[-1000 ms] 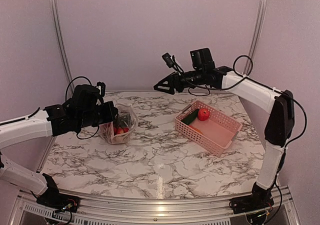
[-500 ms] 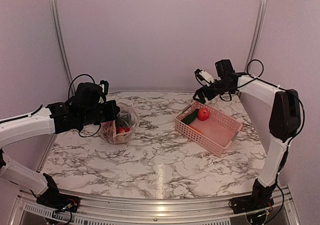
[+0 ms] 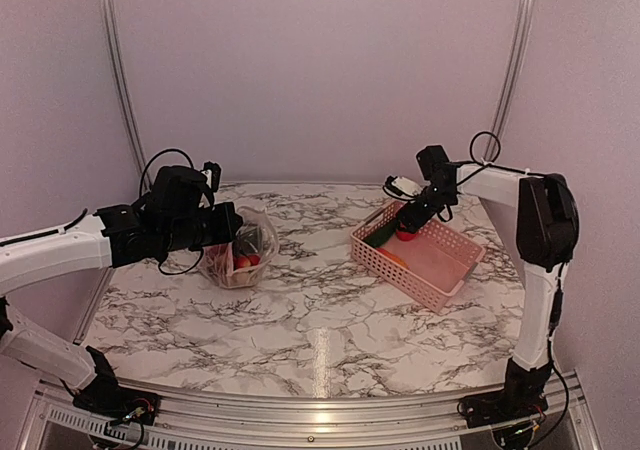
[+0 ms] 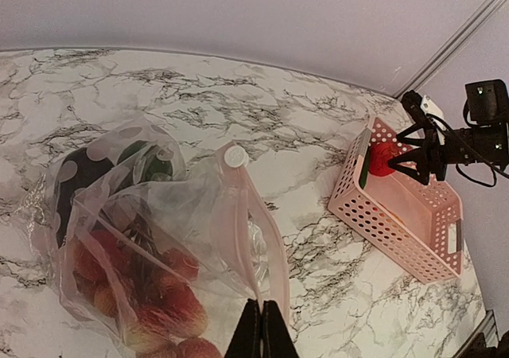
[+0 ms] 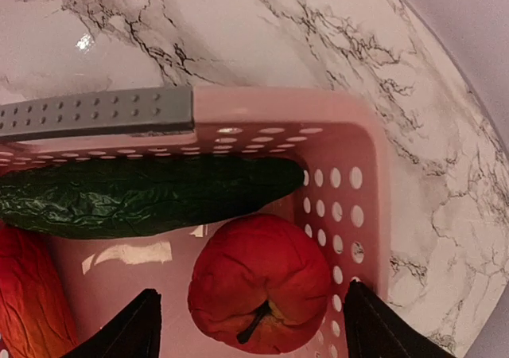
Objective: Place the food in the zip-top bag and seal the zipper
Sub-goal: Pick up the fake fruit from the bin, then place the fake fruit in the zipper food storage bag.
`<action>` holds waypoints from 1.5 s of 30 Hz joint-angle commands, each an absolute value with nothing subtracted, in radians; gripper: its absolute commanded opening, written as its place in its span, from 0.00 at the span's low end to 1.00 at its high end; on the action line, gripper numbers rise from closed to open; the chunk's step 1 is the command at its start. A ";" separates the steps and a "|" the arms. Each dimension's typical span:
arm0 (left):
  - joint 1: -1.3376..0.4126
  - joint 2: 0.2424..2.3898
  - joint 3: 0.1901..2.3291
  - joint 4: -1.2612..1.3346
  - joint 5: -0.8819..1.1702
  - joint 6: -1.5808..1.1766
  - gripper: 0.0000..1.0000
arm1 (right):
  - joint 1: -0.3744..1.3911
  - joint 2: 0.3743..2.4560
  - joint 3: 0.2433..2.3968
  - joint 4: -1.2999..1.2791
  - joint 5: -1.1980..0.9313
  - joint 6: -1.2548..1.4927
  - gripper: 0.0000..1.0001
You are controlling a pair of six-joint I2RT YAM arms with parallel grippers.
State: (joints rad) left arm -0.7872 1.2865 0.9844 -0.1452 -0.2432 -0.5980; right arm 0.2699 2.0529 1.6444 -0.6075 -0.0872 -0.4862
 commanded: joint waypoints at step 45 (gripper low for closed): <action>-0.783 1.317 1.027 -0.079 -0.201 -0.628 0.00 | 0.740 2.117 2.043 -0.684 -0.779 -0.230 0.44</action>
